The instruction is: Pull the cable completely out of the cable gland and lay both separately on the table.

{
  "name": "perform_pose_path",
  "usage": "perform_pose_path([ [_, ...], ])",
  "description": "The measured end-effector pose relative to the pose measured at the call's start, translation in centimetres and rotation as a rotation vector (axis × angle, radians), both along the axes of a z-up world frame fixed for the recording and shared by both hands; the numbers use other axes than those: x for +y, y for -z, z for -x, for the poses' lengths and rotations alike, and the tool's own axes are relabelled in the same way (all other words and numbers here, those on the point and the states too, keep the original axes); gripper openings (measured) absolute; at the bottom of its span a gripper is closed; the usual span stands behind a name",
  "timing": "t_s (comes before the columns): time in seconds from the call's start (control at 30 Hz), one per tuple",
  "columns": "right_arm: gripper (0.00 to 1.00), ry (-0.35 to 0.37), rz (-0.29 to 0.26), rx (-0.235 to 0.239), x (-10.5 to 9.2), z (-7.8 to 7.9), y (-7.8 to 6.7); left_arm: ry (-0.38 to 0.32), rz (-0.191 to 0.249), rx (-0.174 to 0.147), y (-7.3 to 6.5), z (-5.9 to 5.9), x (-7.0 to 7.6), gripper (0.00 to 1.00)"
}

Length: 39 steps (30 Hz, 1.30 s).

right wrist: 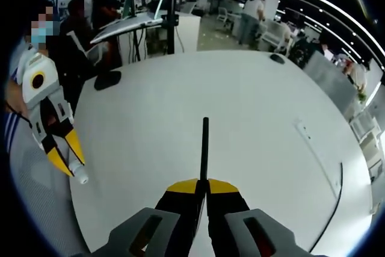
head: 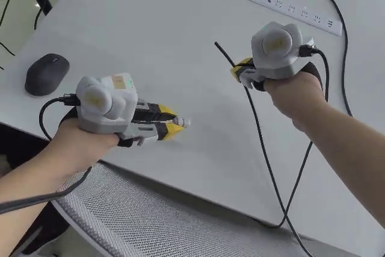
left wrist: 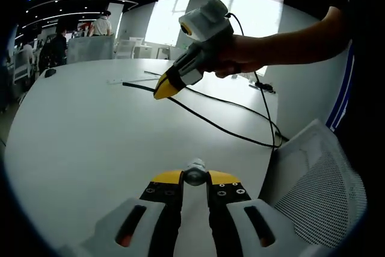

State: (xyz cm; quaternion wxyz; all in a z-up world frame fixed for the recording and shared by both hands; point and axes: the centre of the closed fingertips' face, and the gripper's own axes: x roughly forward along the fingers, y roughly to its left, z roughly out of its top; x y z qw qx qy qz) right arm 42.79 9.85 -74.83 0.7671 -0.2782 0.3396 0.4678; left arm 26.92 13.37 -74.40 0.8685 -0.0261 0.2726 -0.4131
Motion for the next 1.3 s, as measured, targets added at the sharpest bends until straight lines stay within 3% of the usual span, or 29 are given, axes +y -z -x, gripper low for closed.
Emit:
perform_pose_path([
  [0.43, 0.0, -0.151, 0.033, -0.021, 5.8, 0.1, 1.9, -0.011, 0.003, 0.016, 2.1, -0.1, 2.0, 0.15],
  [0.77, 0.0, -0.377, 0.069, -0.033, 10.4, 1.9, 4.3, -0.031, 0.002, 0.016, 3.7, -0.4, 2.8, 0.15],
  [1.03, 0.0, -0.466, 0.083, 0.002, 11.9, 3.4, 6.8, -0.042, 0.003, 0.014, 4.8, -0.5, 2.9, 0.15],
  [1.3, 0.0, -0.491, 0.094, 0.001, 12.0, 3.4, 7.2, -0.046, -0.003, 0.014, 5.3, -0.5, 3.0, 0.16],
])
